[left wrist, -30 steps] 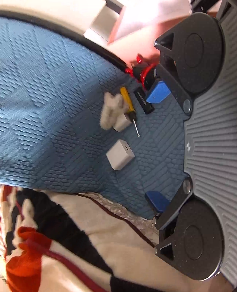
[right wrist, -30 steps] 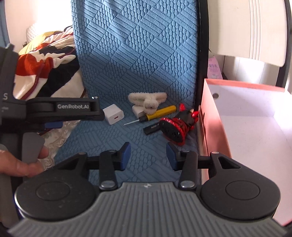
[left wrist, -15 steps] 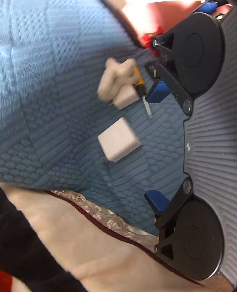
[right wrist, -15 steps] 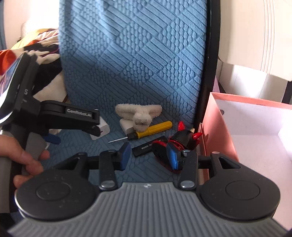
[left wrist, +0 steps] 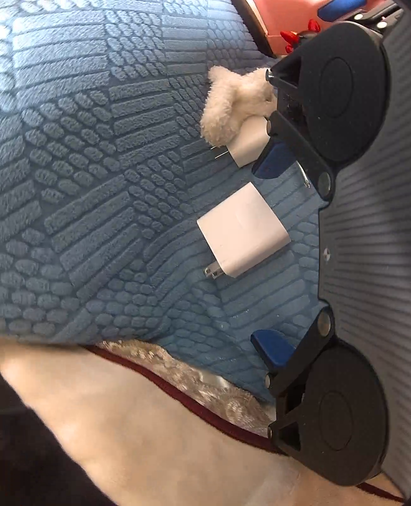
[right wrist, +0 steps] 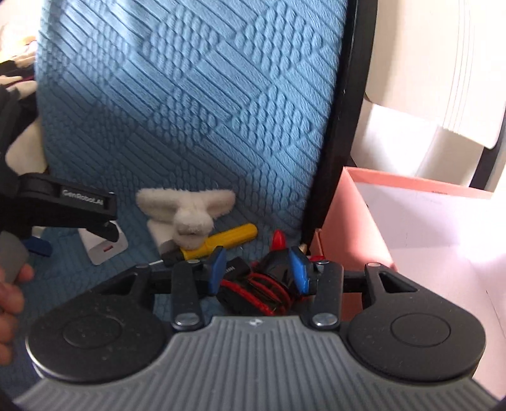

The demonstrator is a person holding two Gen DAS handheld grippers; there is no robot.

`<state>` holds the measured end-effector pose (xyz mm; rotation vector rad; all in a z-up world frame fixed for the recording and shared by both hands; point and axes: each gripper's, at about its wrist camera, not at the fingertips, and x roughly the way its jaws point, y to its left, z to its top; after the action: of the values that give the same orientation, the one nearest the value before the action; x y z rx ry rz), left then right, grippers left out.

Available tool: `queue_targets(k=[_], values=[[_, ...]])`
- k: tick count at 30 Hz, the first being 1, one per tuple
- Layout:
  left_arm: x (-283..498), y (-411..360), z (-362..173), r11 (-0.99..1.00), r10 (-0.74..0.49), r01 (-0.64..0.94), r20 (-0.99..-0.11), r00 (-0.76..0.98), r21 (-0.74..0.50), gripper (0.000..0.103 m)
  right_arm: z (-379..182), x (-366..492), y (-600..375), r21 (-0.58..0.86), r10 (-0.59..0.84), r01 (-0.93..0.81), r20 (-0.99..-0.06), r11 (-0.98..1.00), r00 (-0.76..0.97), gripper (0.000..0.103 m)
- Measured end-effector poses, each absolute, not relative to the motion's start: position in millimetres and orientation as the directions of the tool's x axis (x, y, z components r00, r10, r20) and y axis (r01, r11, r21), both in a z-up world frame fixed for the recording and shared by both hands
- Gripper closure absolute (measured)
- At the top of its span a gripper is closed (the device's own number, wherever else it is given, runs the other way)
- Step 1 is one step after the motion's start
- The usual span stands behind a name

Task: Organize rigid objects
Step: 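Close the right tool on the red figure while the left tool grasps the white charger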

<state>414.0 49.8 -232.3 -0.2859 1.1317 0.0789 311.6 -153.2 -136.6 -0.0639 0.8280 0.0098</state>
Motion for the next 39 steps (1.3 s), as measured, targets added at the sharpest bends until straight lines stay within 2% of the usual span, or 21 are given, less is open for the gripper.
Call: queue_targets(k=[6,10,12,13,20,28,31,37,39], values=[[422,48,-239,0.962,-0.086,-0.197,-0.898,0.431,-0.187,0.0,-147,320,-145,-0.078,-0.048,-0.019,-0.772,0.997,0.634,0.056],[425,46,-240,0.966,-0.086,-0.181,-0.89,0.448,-0.184,0.0,-153,325,-145,-0.08,-0.079,0.026,-0.79,0.996,0.608,0.052],[423,46,-239,0.969,-0.079,-0.176,-0.89,0.449,-0.175,0.0,-153,328,-146,-0.07,-0.08,0.04,-0.803,0.997,0.591,0.044],[423,46,-239,0.97,-0.077,-0.174,-0.891,0.447,-0.171,0.0,-154,330,-147,-0.068,-0.082,0.046,-0.809,0.997,0.581,0.033],[427,44,-240,0.979,-0.052,-0.153,-0.886,0.461,-0.137,0.0,-170,341,-153,0.042,-0.025,0.103,-0.817,0.994,0.575,0.022],[436,23,-245,0.985,-0.017,-0.146,-0.891,0.453,-0.093,0.0,-173,362,-164,0.137,-0.013,0.241,-0.845,0.961,0.535,0.024],[441,21,-251,0.985,-0.006,-0.15,-0.886,0.464,-0.085,0.0,-178,369,-160,0.089,-0.05,0.242,-0.856,0.966,0.515,0.025],[437,31,-251,0.992,0.021,-0.121,-0.871,0.49,-0.044,0.0,-195,372,-156,0.002,-0.103,0.2,-0.852,0.98,0.514,0.044],[439,27,-253,0.993,0.016,-0.112,-0.869,0.494,-0.045,0.0,-193,372,-162,0.026,-0.074,0.185,-0.856,0.982,0.511,0.044]])
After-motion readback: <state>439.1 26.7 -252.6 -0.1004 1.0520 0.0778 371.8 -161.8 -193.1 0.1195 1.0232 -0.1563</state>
